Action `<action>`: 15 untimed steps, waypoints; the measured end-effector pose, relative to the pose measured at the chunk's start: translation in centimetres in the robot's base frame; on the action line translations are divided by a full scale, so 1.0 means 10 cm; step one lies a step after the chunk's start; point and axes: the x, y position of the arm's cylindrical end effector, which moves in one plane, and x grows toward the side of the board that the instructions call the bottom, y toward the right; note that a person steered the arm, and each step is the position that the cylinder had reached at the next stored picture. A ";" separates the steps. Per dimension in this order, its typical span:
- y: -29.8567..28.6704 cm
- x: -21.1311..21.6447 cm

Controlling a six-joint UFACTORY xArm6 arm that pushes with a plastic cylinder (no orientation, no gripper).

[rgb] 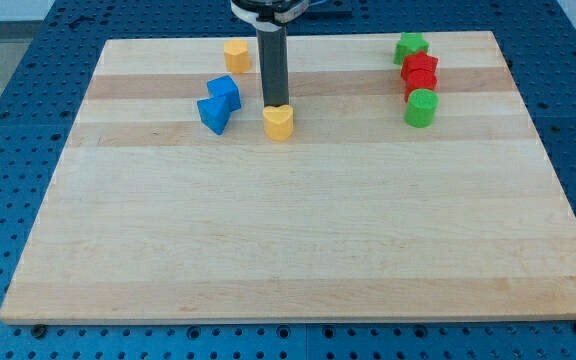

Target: Push the blue triangle closer to the yellow heart

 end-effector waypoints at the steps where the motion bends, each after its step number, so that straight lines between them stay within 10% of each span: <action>1: 0.00 0.09; 5: -0.45 -0.90; 8: -1.38 -0.52; 15: -1.32 -0.05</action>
